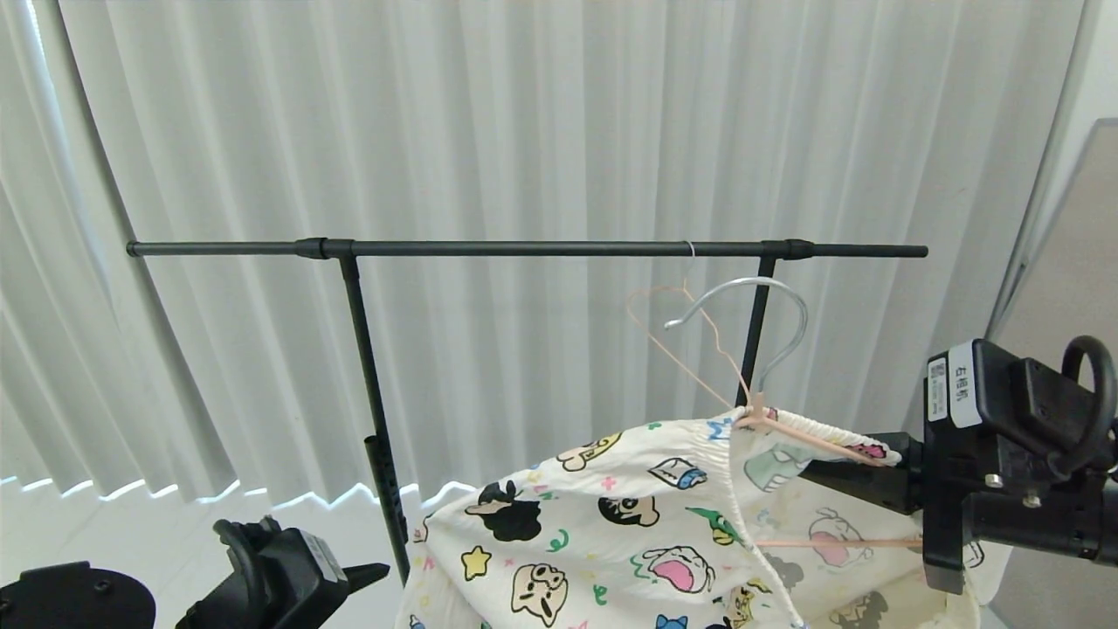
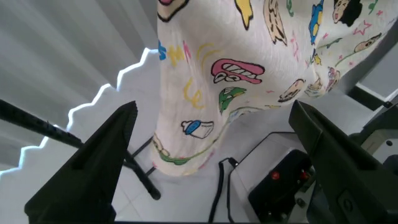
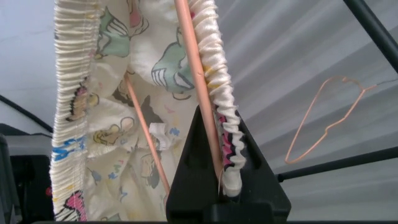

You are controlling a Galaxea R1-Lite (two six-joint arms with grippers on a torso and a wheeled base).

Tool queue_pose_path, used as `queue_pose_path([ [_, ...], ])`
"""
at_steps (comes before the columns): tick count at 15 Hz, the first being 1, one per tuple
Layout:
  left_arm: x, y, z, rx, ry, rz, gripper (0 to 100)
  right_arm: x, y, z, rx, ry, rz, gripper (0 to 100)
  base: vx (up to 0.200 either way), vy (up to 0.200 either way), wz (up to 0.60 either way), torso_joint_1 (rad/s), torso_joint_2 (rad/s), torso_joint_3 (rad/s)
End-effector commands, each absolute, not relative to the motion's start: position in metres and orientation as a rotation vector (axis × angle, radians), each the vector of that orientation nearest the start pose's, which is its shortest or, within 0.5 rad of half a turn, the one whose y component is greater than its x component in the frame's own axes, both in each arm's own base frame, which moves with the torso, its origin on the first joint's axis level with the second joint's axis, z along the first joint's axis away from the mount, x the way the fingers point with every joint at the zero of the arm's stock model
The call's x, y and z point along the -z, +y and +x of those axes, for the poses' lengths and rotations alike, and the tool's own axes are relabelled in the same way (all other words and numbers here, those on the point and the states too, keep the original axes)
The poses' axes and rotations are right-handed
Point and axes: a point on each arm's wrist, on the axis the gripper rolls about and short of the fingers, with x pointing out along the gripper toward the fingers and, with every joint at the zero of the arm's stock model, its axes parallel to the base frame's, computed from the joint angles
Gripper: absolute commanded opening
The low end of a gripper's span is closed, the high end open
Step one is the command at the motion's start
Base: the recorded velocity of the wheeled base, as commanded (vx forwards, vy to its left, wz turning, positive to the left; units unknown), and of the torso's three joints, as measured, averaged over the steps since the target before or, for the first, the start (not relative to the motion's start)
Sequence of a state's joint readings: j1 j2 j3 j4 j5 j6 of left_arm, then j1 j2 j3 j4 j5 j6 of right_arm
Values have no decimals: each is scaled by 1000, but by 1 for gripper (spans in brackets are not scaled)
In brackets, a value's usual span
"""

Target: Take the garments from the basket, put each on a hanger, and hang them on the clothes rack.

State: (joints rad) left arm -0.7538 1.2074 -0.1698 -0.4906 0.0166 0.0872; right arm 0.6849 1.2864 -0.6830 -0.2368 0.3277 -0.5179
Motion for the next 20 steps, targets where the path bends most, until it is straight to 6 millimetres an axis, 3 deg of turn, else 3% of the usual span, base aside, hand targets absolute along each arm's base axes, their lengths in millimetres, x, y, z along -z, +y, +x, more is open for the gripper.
queue_pose_path([
  [1, -113, -92, 101, 724, 509, 283, 100, -216, 131, 144, -1094, 96, -534, 0, 0, 0, 0, 0, 0, 0],
  [6, -117, -84, 113, 609, 527, 177, 100, -222, 128, 139, -1096, 67, -530, 0, 0, 0, 0, 0, 0, 0],
  [12, -122, -94, 127, 604, 536, 165, 100, -225, 132, 134, -1124, 50, -525, 0, 0, 0, 0, 0, 0, 0],
  [13, -121, -95, 128, 603, 542, 167, 0, -225, 132, 133, -1124, 49, -523, 0, 0, 0, 0, 0, 0, 0],
  [20, -117, -70, 137, 432, 568, 104, 0, -227, 125, 137, -1075, 62, -499, 0, 0, 0, 0, 0, 0, 0],
])
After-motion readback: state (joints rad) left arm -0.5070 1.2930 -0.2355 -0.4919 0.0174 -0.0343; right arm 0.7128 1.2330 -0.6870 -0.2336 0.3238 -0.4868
